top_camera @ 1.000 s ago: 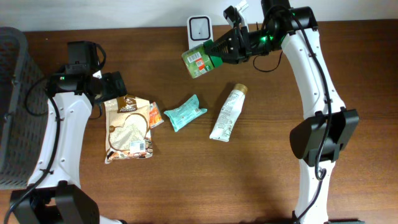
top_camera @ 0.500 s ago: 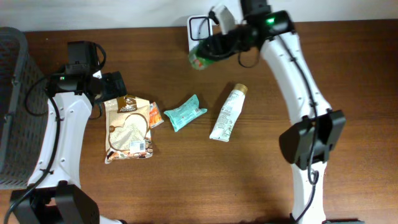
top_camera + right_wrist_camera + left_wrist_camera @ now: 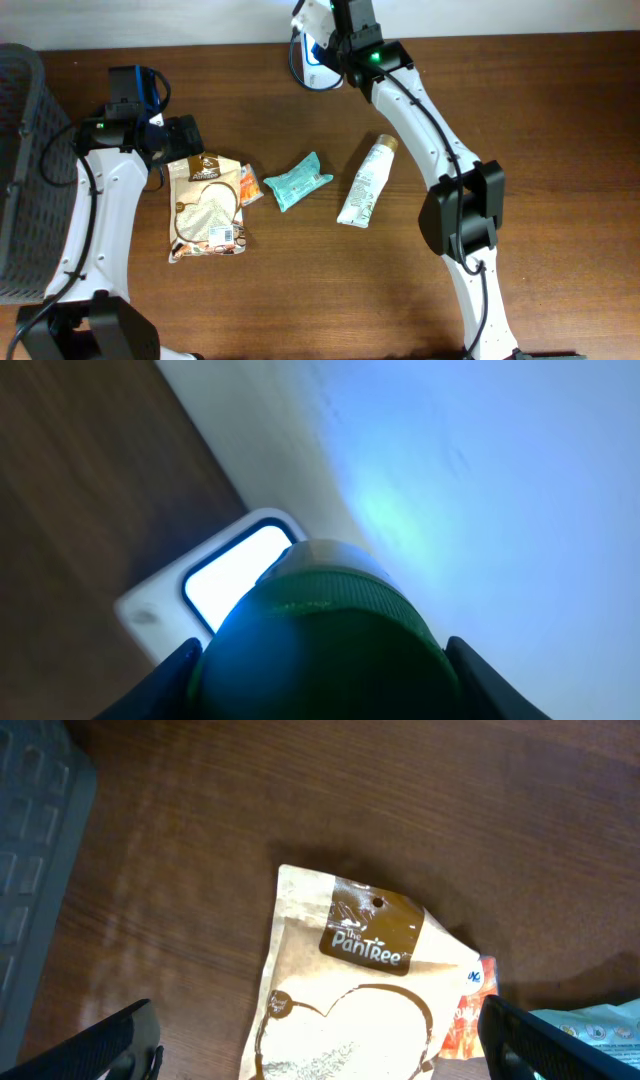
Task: Scan the item barcode
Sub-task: 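Hold the jar's label facing the scanner window with right gripper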
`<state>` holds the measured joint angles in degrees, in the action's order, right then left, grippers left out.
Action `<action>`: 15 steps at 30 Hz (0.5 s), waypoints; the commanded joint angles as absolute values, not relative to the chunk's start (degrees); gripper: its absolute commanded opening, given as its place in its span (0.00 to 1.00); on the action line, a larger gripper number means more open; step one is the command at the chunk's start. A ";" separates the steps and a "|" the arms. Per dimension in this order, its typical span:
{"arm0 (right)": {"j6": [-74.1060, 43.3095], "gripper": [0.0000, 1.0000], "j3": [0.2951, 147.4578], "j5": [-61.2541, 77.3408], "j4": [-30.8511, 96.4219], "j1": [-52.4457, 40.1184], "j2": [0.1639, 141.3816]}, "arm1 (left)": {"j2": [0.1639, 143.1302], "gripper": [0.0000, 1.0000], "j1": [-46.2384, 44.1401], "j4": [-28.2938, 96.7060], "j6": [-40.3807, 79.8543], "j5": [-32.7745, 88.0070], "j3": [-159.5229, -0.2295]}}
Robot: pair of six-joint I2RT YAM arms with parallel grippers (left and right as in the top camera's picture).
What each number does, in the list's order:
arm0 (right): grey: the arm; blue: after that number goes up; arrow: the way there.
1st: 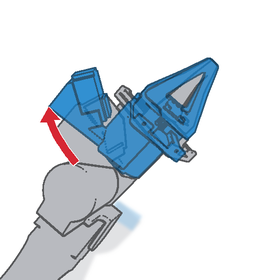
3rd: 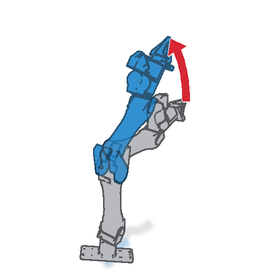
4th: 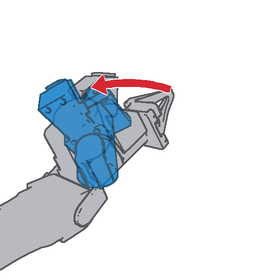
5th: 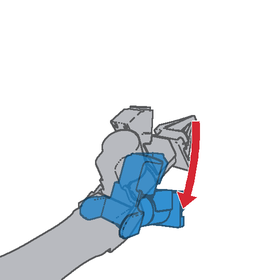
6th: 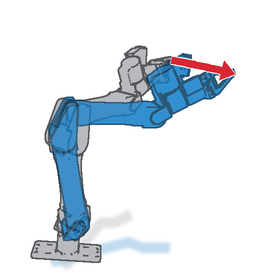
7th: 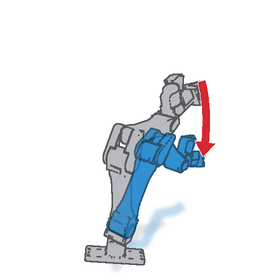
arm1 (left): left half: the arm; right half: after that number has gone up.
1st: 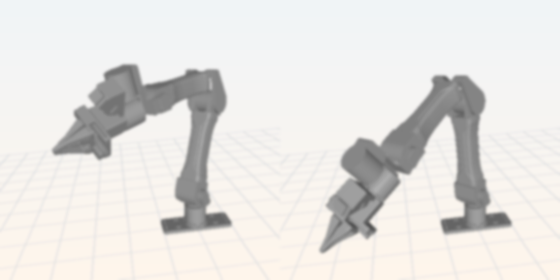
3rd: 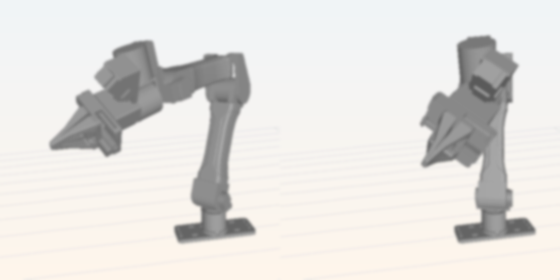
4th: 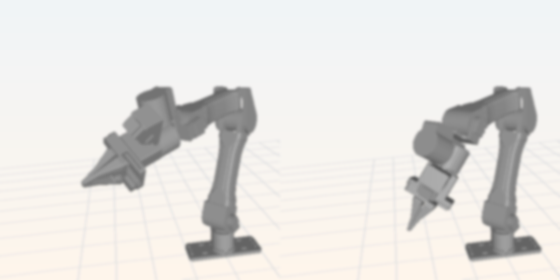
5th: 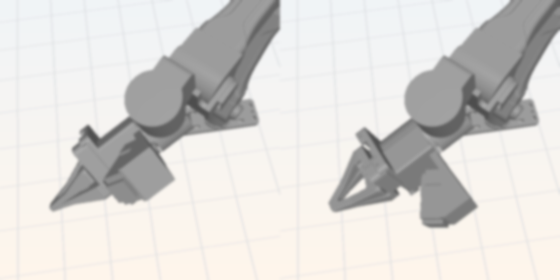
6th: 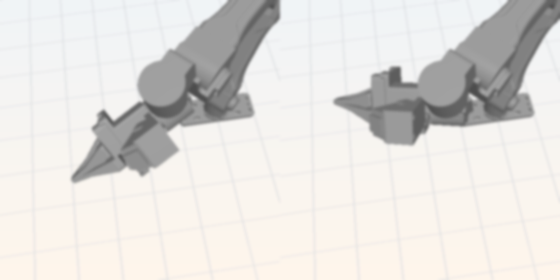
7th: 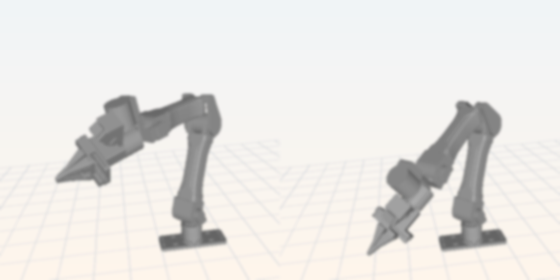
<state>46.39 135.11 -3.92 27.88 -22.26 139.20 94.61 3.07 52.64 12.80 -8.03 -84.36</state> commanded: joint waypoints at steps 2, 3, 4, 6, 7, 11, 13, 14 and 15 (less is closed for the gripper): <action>63.09 0.41 135.52 -5.17 21.10 -22.11 140.57 | 94.39 0.99 3.16 52.56 11.68 -8.86 -85.19; 64.01 0.41 135.52 -5.21 19.55 -22.11 140.92 | 94.39 0.99 3.16 52.58 11.68 -8.86 -85.19; 64.77 0.43 135.52 -5.19 18.26 -22.11 141.05 | 94.39 0.99 3.16 52.58 11.68 -8.86 -85.19; 65.91 0.50 135.52 -5.17 15.00 -22.11 141.88 | 94.39 0.99 3.16 52.56 11.68 -8.86 -85.19; 66.06 0.50 135.52 -5.15 13.47 -22.11 142.19 | 94.39 0.99 3.18 52.56 11.68 -8.86 -85.19; 66.06 0.50 135.52 -5.19 10.15 -22.09 143.31 | 94.39 0.99 3.16 52.56 11.68 -8.86 -85.19; 66.06 0.49 135.52 -5.21 9.76 -22.09 143.76 | 94.39 0.99 3.16 52.58 11.68 -8.86 -85.19; 66.06 0.49 135.52 -5.19 9.76 -22.09 143.83 | 94.39 0.99 3.16 52.58 11.68 -8.86 -85.19; 66.06 0.49 135.52 -5.19 9.67 -22.09 143.98 | 94.39 0.99 3.16 52.58 11.68 -8.86 -85.19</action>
